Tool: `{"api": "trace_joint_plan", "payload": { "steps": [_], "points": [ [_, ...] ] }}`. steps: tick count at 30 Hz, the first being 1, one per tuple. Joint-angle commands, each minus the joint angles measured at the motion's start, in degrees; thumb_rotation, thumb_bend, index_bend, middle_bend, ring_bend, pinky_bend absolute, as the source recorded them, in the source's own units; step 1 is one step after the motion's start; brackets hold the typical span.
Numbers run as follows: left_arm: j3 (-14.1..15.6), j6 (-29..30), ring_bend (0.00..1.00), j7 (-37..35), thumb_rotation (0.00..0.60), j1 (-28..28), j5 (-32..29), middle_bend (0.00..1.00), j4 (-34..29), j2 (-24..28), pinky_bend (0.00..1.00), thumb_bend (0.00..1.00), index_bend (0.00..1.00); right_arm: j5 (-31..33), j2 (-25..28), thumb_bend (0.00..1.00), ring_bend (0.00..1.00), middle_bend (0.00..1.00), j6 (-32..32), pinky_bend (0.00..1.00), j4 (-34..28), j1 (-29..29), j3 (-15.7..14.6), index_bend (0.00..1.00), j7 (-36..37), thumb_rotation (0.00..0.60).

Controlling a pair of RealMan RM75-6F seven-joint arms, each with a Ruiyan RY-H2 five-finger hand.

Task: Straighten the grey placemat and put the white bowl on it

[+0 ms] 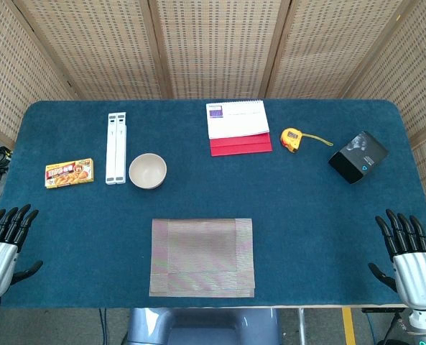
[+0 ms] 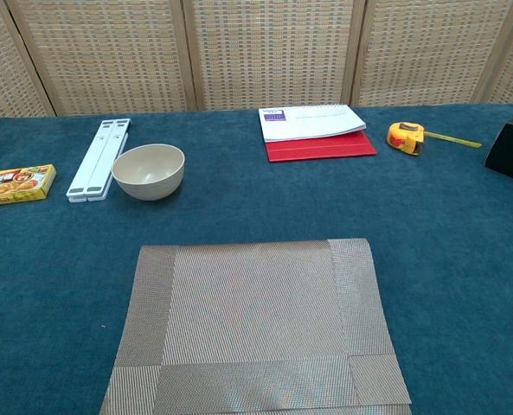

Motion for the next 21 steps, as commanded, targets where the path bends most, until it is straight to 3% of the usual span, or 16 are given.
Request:
{"api": "trace_joint_plan", "payload": {
  "steps": [1,4,10,15,18,21],
  "points": [
    [0.3,-0.3,0.0,-0.2,0.6,-0.1,0.9,0.0,0.3,-0.2,0.0,0.0,0.0,0.0,0.0,0.0,0.0,0.0,-0.1,0.0,-0.1,0.0,0.0,0.0,-0.1,0.6],
    [1.2,-1.6,0.0,-1.2,0.6,-1.1,3.5,0.0,1.1,-0.7,0.0,0.0,0.0,0.0,0.1,0.0,0.0,0.0,-0.1,0.0,-0.3,0.1,0.1,0.0,-0.2,0.6],
    [4.4,-8.9,0.0,-9.7,0.6,-9.9,17.1,0.0,8.7,-7.2,0.0,0.0,0.03,1.0,0.0,0.0,0.0,0.0,-0.9,0.0,-0.3,0.4,0.6,0.0,0.5,0.6],
    [5.4,-16.7,0.0,-10.4,0.6,-15.6,20.5,0.0,13.1,-12.2,0.0,0.05,0.31,2.2,-0.3,0.0,0.0,0.0,-1.9,0.0,-0.2,0.9,1.3,0.0,0.5,0.6],
    [5.2,-21.0,0.0,-8.8,0.6,-18.2,20.5,0.0,13.5,-14.4,0.0,0.16,0.4,3.1,-0.6,0.0,0.0,0.0,-2.9,0.0,0.1,1.2,1.6,0.0,0.2,0.6],
    [4.9,-25.0,0.0,-6.4,0.6,-20.2,19.6,0.0,12.9,-15.7,0.0,0.23,0.42,4.3,-0.8,0.0,0.0,0.0,-4.1,0.0,0.7,1.4,1.8,0.0,0.1,0.6]
  ]
}}
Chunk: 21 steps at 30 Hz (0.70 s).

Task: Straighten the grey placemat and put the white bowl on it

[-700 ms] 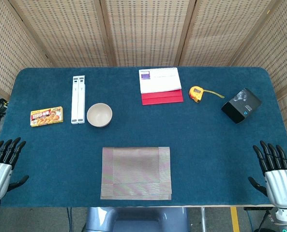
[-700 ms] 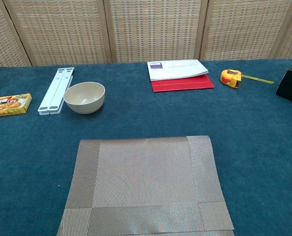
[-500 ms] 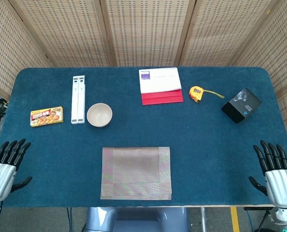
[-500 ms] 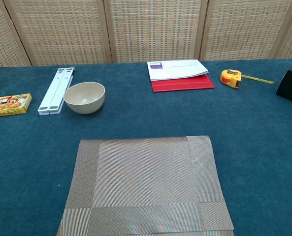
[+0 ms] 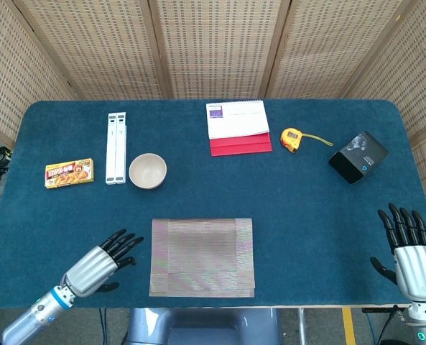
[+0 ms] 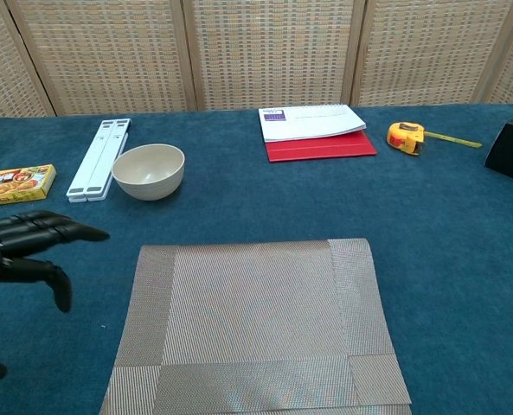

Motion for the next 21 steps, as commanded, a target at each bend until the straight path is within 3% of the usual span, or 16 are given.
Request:
{"api": "trace_joint_plan", "payload": {
  "steps": [1,21],
  "points": [
    [0.1,-4.8,0.0,2.9,0.6,-3.3,-0.5,0.0,0.1,-2.5,0.0,0.24,0.42,1.0,-0.2,0.0,0.0,0.0,-0.8,0.0,0.5,0.2,0.2,0.0,0.0,0.6],
    [3.9,-8.9,0.0,3.9,0.6,-7.4,-1.4,0.0,3.0,-8.2,0.0,0.29,0.46,2.5,0.1,0.0,0.0,0.0,-1.9,0.0,0.6,0.5,0.6,0.0,0.7,0.6]
  ]
}}
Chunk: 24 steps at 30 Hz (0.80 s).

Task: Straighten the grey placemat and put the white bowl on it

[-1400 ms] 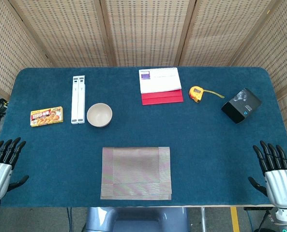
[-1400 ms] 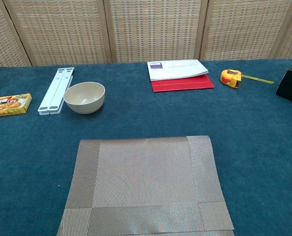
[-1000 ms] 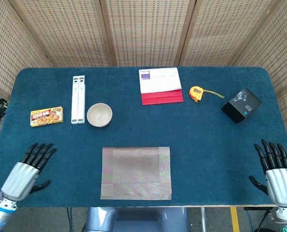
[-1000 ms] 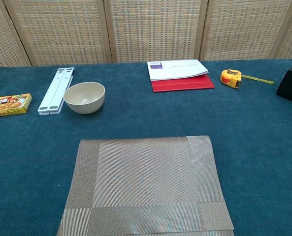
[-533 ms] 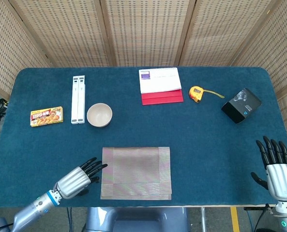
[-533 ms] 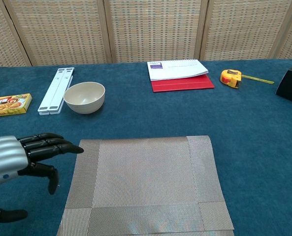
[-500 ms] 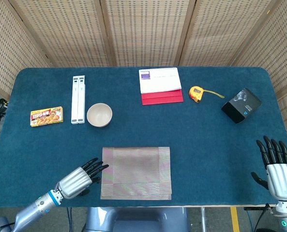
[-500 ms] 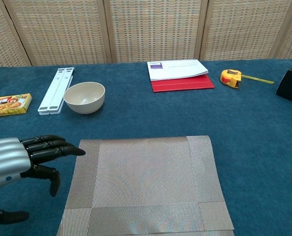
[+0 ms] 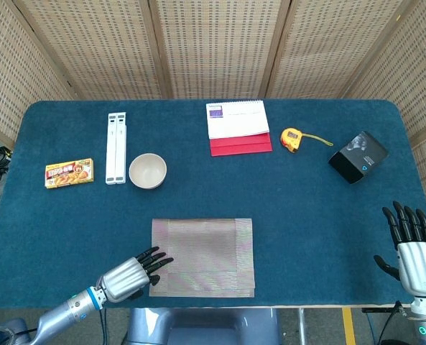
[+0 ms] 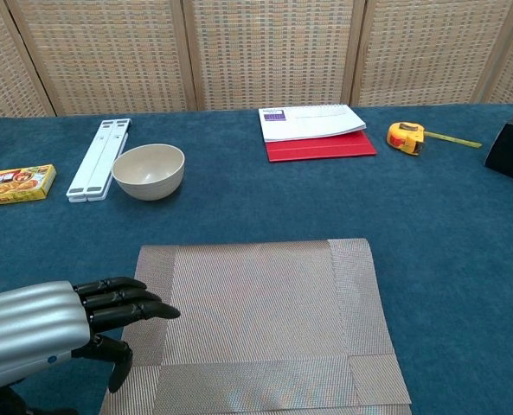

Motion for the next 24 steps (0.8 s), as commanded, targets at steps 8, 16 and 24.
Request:
{"api": "trace_joint_plan", "payload": {
  "steps": [8,16,24],
  "points": [
    [0.2,-1.4,0.0,2.0,0.6,-1.2,-2.1,0.0,0.3,-2.2,0.0,0.29,0.46,0.0,0.2,0.0,0.0,0.0,0.2,0.0,0.1,0.0,0.0,0.0,0.6,0.6],
    [0.2,-2.9,0.0,3.7,0.6,-2.4,-3.4,0.0,-0.2,-3.6,0.0,0.3,0.46,0.0,0.4,0.0,0.0,0.0,0.3,0.0,0.1,0.0,0.1,0.0,1.1,0.6],
    [0.0,-4.0,0.0,6.0,0.6,-3.0,-4.7,0.0,-0.7,-4.3,0.0,0.35,0.46,0.0,0.6,0.0,0.0,0.0,0.5,0.0,-0.1,-0.1,0.0,0.0,1.3,0.6]
  ]
}}
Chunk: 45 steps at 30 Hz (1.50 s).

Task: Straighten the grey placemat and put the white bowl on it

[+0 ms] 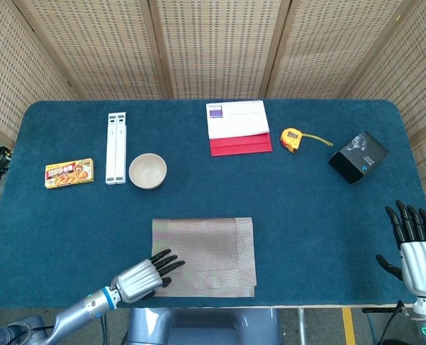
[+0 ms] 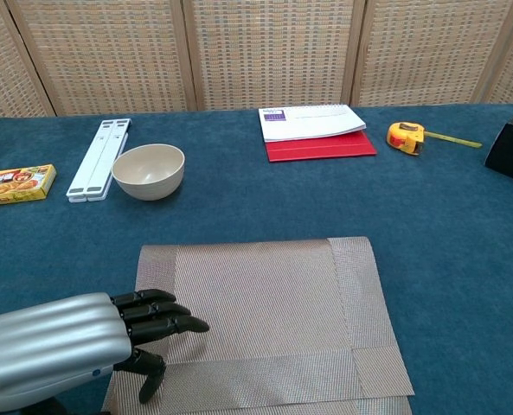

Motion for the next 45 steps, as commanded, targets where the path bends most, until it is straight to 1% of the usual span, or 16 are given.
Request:
{"api": "trace_joint_plan", "payload": {
  "steps": [1,7,10,17,19,21,24,27,32,34,39,42,43,45],
  "points": [
    [-0.1,-0.1,0.0,0.4,0.6,-0.1,-0.4,0.0,-0.1,-0.2,0.0,0.37,0.46,0.0,0.0,0.0,0.0,0.0,0.0,0.0,0.0,0.0,0.0,0.0,0.1,0.6],
    [0.0,0.1,0.0,1.5,0.6,-0.2,-1.1,0.0,0.2,-0.9,0.0,0.39,0.47,-0.2,0.2,0.0,0.0,0.0,0.1,0.0,-0.1,0.0,-0.1,0.0,0.4,0.6],
    [0.0,0.1,0.0,1.9,0.6,-0.2,-1.5,0.0,0.5,-1.2,0.0,0.44,0.48,-0.3,0.2,0.0,0.0,0.0,0.3,0.0,-0.2,-0.1,-0.1,0.0,0.4,0.6],
    [-0.1,0.1,0.0,2.3,0.6,-0.4,-2.5,0.0,0.4,-1.6,0.0,0.51,0.5,-0.5,0.4,0.0,0.0,0.0,0.4,0.0,-0.3,-0.1,-0.2,0.0,0.6,0.6],
    [-0.1,0.1,0.0,2.4,0.6,-0.5,-2.8,0.0,0.3,-1.6,0.0,0.51,0.54,-0.5,0.4,0.0,0.0,0.0,0.5,0.0,-0.3,-0.1,-0.2,0.0,0.7,0.6],
    [-0.2,0.4,0.0,2.3,0.6,-0.5,-3.0,0.0,0.4,-1.8,0.0,0.51,0.63,-0.6,0.4,0.0,0.0,0.0,0.5,0.0,-0.3,-0.1,-0.2,0.0,0.8,0.6],
    [-0.4,1.2,0.0,1.8,0.6,-0.4,-3.2,0.0,0.5,-2.2,0.0,0.51,0.69,-0.6,0.4,0.0,0.0,0.0,0.6,0.0,-0.3,-0.2,-0.2,0.0,0.9,0.6],
    [-0.9,2.4,0.0,1.0,0.6,-0.4,-3.3,0.0,0.4,-2.4,0.0,0.51,0.72,-0.6,0.4,0.0,0.0,0.0,0.7,0.0,-0.3,-0.2,-0.2,0.0,1.0,0.6],
    [-2.7,4.4,0.0,0.2,0.6,-0.7,-3.8,0.0,-0.4,-2.3,0.0,0.51,0.73,-0.7,0.4,0.0,0.0,0.0,0.6,0.0,-0.3,-0.1,-0.2,0.0,1.0,0.6],
    [-4.2,4.9,0.0,-0.3,0.6,-1.2,-4.6,0.0,-1.3,-1.9,0.0,0.51,0.74,-0.7,0.4,0.0,0.0,0.0,0.5,0.0,-0.3,-0.1,-0.3,0.0,0.9,0.6],
    [-10.9,3.6,0.0,1.0,0.6,-4.1,-8.9,0.0,-4.5,-0.2,0.0,0.51,0.74,-0.6,0.3,0.0,0.0,0.0,0.2,0.0,-0.4,0.1,-0.2,0.0,0.6,0.6],
    [-16.8,0.9,0.0,3.0,0.6,-6.7,-14.3,0.0,-6.2,0.5,0.0,0.51,0.74,-0.3,0.1,0.0,0.0,0.0,-0.2,0.0,-0.3,0.2,-0.1,0.0,0.3,0.6],
    [-19.1,-0.1,0.0,3.6,0.6,-7.8,-16.3,0.0,-6.1,0.5,0.0,0.51,0.74,-0.2,0.1,0.0,0.0,0.0,-0.4,0.0,-0.3,0.3,-0.1,0.0,0.3,0.6],
    [-22.5,-2.0,0.0,5.1,0.6,-9.9,-19.6,0.0,-5.4,0.4,0.0,0.51,0.75,0.1,0.0,0.0,0.0,0.0,-0.7,0.0,-0.3,0.4,0.0,0.0,0.4,0.6]
  ]
}}
